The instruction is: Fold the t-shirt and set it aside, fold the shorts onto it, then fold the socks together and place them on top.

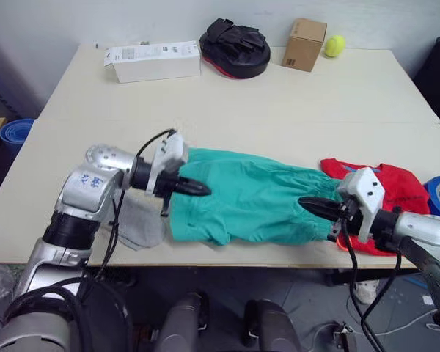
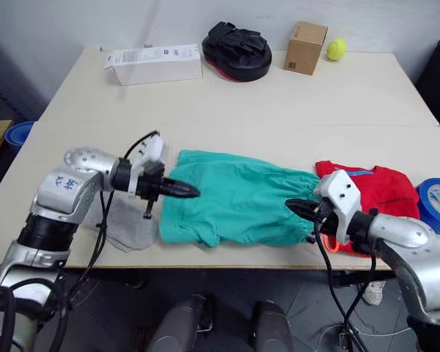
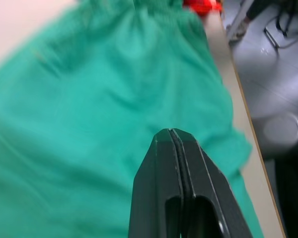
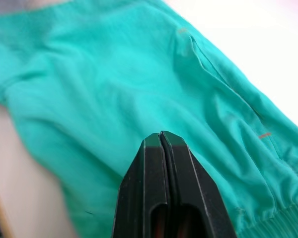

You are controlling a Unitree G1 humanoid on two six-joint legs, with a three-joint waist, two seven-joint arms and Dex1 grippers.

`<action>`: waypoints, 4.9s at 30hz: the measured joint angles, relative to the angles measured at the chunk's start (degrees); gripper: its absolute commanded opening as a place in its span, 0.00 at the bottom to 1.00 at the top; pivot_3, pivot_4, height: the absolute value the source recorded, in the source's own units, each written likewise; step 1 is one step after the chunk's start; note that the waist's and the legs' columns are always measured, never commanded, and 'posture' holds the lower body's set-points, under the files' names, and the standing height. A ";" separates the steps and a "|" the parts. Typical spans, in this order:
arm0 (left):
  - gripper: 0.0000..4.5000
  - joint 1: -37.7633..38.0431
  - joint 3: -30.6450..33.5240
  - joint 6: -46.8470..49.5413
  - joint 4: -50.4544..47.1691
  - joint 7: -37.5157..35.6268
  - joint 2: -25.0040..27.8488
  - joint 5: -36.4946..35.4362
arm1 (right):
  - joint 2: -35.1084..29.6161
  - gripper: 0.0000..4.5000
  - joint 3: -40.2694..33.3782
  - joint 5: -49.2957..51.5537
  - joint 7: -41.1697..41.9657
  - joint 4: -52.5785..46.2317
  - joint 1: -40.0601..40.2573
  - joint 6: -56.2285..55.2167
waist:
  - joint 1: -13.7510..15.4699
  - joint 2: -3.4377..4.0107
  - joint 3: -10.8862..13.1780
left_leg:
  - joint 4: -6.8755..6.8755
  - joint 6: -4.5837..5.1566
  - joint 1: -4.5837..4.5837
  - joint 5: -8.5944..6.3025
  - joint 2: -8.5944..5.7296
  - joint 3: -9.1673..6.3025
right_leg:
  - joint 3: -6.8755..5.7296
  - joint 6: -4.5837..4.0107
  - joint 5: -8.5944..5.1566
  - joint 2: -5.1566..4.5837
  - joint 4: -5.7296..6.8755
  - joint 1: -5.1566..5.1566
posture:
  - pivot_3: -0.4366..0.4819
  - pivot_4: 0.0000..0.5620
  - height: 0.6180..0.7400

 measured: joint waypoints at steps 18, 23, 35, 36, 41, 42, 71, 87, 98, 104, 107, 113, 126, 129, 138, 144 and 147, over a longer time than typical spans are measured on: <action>0.00 -9.93 -10.23 -28.64 37.72 7.11 -15.52 16.98 | 8.64 0.01 -12.51 12.48 -15.24 -16.32 27.33 13.00 | 0.78 -0.16 -0.07 | -0.06 0.28 0.06 -0.30 -0.01 0.05 | 0.08 0.09 0.12 -0.03 -0.28 0.09 | 0.48 0.27 1.00; 0.00 -10.06 -9.54 -29.33 38.63 6.58 -15.75 17.09 | 15.69 0.29 -13.25 19.74 -22.76 -11.21 24.76 16.73 | 0.74 -0.24 -0.15 | -0.18 0.28 0.10 -0.29 0.00 0.05 | 0.13 0.04 0.15 -0.03 -0.37 0.08 | 0.48 0.27 1.00; 0.00 -10.04 -9.44 -28.69 37.17 5.90 -14.55 17.91 | 22.57 1.00 -13.98 54.97 -49.45 2.99 17.79 15.93 | -0.25 -0.20 -0.17 | -0.30 0.28 0.08 -0.29 0.00 0.06 | 0.17 0.02 0.18 -0.03 -0.47 0.05 | 0.48 0.27 1.00; 0.00 -10.01 -9.47 -28.50 36.78 5.80 -14.38 18.01 | 22.64 1.00 -13.36 57.97 -52.30 4.27 17.19 14.55 | -0.33 -0.20 -0.17 | -0.32 0.28 0.08 -0.29 0.00 0.07 | 0.18 0.02 0.18 -0.03 -0.49 0.03 | 0.48 0.27 1.00; 0.00 -9.93 -9.42 -27.96 35.87 5.48 -13.70 18.30 | 22.83 1.00 -9.26 67.20 -61.61 8.42 12.73 8.09 | -0.49 -0.20 -0.17 | -0.49 0.27 0.09 -0.28 0.00 0.09 | 0.18 0.02 0.19 -0.02 -0.66 0.00 | 0.48 0.27 1.00; 0.00 -9.93 -9.40 -27.93 35.81 5.48 -13.62 18.32 | 22.83 1.00 -8.27 67.69 -62.48 9.22 11.58 6.98 | -0.60 -0.20 -0.17 | -0.50 0.28 0.09 -0.28 0.00 0.10 | 0.18 0.02 0.19 -0.02 -0.66 0.00 | 0.48 0.27 1.00; 0.00 -6.43 -5.42 -22.13 29.77 9.82 -14.07 18.75 | 7.98 0.01 21.12 13.95 -27.26 10.27 -22.04 -1.31 | -1.67 -0.13 -0.11 | -0.28 0.33 -0.26 -0.19 0.00 0.17 | 0.04 0.09 0.26 -0.02 -0.40 -0.35 | 0.48 0.27 1.00; 0.00 -3.64 -3.99 -18.48 24.01 11.46 -12.41 18.25 | 13.31 0.01 39.42 -13.68 -8.47 21.75 -32.54 -9.11 | -1.89 -0.16 -0.10 | -0.04 0.30 -0.82 0.31 -0.01 0.16 | -0.08 0.13 0.28 0.02 0.17 -0.95 | 0.48 0.27 1.00; 0.00 -1.22 -3.23 -15.99 19.78 12.97 -10.92 17.81 | 15.84 0.86 39.39 -17.16 -0.39 23.83 -32.79 -14.18 | -1.87 -0.16 -0.10 | -0.04 0.26 -0.81 0.33 -0.01 0.15 | -0.08 0.13 0.28 0.04 0.20 -0.95 | 0.48 0.27 1.00; 0.00 2.20 -1.68 -12.17 12.42 12.76 -6.00 17.03 | 15.93 1.00 39.38 -18.73 7.03 26.50 -34.63 -21.50 | -2.54 -0.17 -0.08 | -0.10 0.21 -0.79 0.35 -0.01 0.14 | -0.09 0.13 0.28 0.07 0.24 -0.97 | 0.48 0.27 1.00; 0.00 5.15 1.33 -6.93 5.17 11.41 -0.94 14.26 | 15.58 1.00 39.31 -19.11 11.19 28.55 -35.09 -25.26 | -3.09 -0.19 -0.06 | -0.14 0.20 -0.81 0.35 -0.01 0.13 | -0.10 0.13 0.28 0.08 0.27 -0.95 | 0.48 0.27 1.00; 0.00 13.22 6.06 -1.53 -5.56 10.76 6.18 10.81 | 15.85 1.00 39.22 -20.91 18.37 33.83 -37.73 -34.16 | -3.21 -0.16 -0.04 | -0.15 0.16 -0.72 0.36 -0.01 0.12 | -0.07 0.13 0.28 0.08 0.26 -0.93 | 0.48 0.27 1.00; 0.00 18.66 13.52 4.16 -10.88 14.38 11.82 5.99 | 15.74 1.00 39.13 -21.22 29.58 38.31 -39.71 -41.37 | -3.15 -0.17 0.01 | -0.18 -0.02 -0.73 0.36 -0.01 0.03 | -0.06 0.13 0.29 0.08 0.30 -0.99 | 0.48 0.27 1.00; 0.00 18.99 15.28 4.97 -11.18 14.19 13.57 4.00 | 15.56 0.96 34.32 -17.29 28.07 35.55 -39.74 -34.84 | -3.14 -0.17 0.01 | -0.17 -0.18 -0.72 0.28 0.00 -0.01 | -0.06 0.13 0.29 0.06 0.33 -0.98 | 0.48 0.27 1.00; 0.00 6.74 16.40 7.31 -11.50 10.46 14.93 -3.54 | 16.57 0.35 28.40 -14.05 21.34 35.49 -40.18 -23.86 | -2.90 -0.19 0.02 | -0.14 -0.31 -0.75 0.24 -0.03 0.00 | -0.07 0.12 0.29 0.10 0.32 -0.97 | 0.48 0.27 1.00; 0.00 -5.16 4.08 2.14 -7.25 8.90 6.22 -0.51 | 21.48 0.02 30.78 -20.54 16.72 43.72 -42.43 -26.87 | -3.06 -0.19 0.01 | -0.13 -0.03 -0.74 0.43 -0.02 0.14 | 0.00 0.13 0.29 0.48 0.70 -1.02 | 0.48 0.27 1.00; 0.00 -7.94 -1.69 -3.32 -0.78 7.38 2.67 3.20 | 23.12 0.02 32.59 -22.93 15.77 45.42 -42.35 -28.53 | -3.30 -0.19 0.02 | -0.13 -0.08 -0.73 0.49 0.03 0.18 | 0.05 0.13 0.29 0.61 0.73 -1.05 | 0.48 0.27 1.00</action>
